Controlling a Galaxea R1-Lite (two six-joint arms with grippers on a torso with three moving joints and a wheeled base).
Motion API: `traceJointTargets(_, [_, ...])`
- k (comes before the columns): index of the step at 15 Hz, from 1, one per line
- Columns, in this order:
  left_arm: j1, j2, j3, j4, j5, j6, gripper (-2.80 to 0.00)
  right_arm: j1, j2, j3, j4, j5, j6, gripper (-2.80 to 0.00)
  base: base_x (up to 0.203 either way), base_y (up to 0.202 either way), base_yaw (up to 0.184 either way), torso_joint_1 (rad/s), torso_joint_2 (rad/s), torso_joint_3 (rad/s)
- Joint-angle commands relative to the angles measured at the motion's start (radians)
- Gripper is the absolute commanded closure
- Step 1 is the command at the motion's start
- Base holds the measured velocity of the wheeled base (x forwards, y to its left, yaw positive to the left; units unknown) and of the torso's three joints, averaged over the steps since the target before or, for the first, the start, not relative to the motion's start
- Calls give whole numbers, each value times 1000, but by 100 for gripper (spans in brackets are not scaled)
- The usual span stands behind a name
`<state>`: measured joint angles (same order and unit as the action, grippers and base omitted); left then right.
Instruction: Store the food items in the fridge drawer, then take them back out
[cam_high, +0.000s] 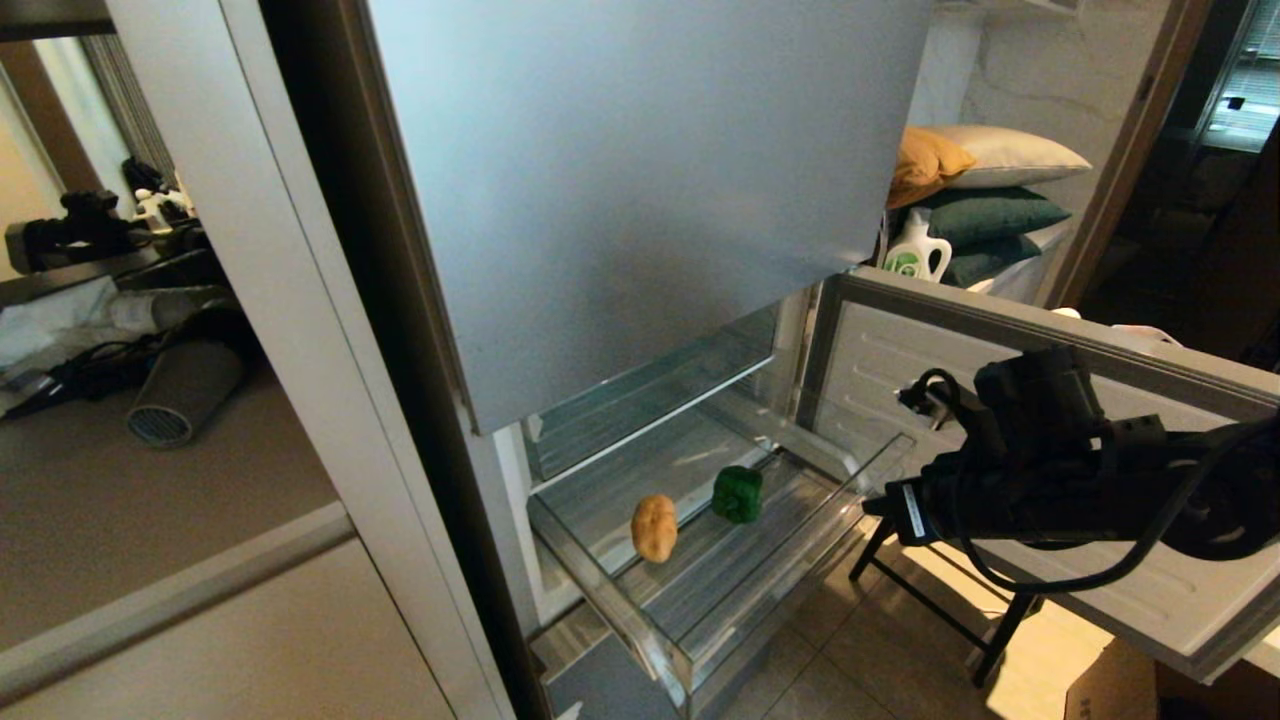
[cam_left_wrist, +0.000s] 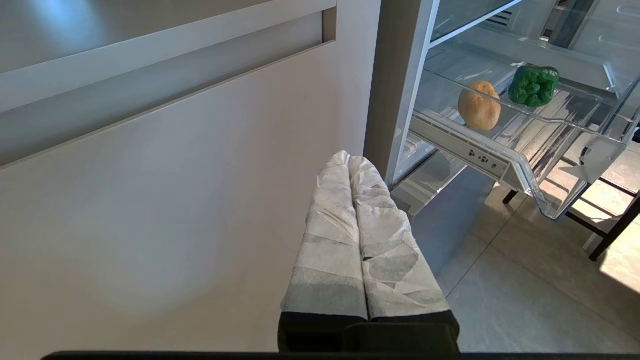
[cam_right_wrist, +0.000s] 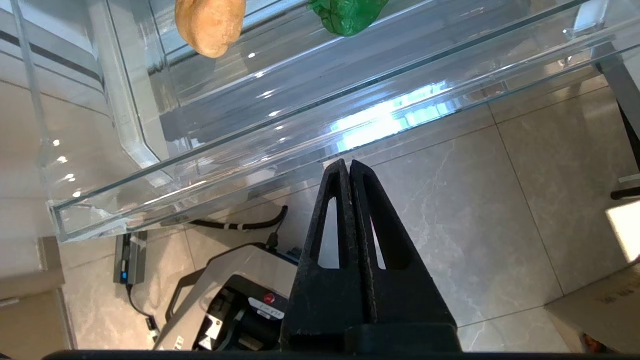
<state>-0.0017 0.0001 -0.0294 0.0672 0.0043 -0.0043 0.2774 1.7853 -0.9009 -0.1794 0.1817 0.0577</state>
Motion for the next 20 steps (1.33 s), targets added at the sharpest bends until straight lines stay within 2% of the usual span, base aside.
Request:
traceJointTargets(1, [0, 0, 0, 0, 0, 0, 0, 5, -30, 11, -3, 2, 3, 0, 0, 0, 0, 0, 0, 0])
traceJointTargets(5, [0, 0, 0, 0, 0, 0, 0, 6, -156, 72, -5, 5, 6, 0, 0, 0, 0, 0, 0, 0])
traceJointTargets(9, [0, 0, -1, 0, 0, 0, 0, -2, -189, 137, -16, 4, 9, 0, 0, 0, 0, 0, 0, 0])
traceJointTargets(14, [0, 0, -1, 0, 0, 0, 0, -14, -207, 224, -183, -22, 4, 0, 0, 0, 0, 0, 0, 0])
traceJointTargets(20, [0, 0, -1, 0, 0, 0, 0, -14, -233, 254, -193, -31, -1, 0, 0, 0, 0, 0, 0, 0])
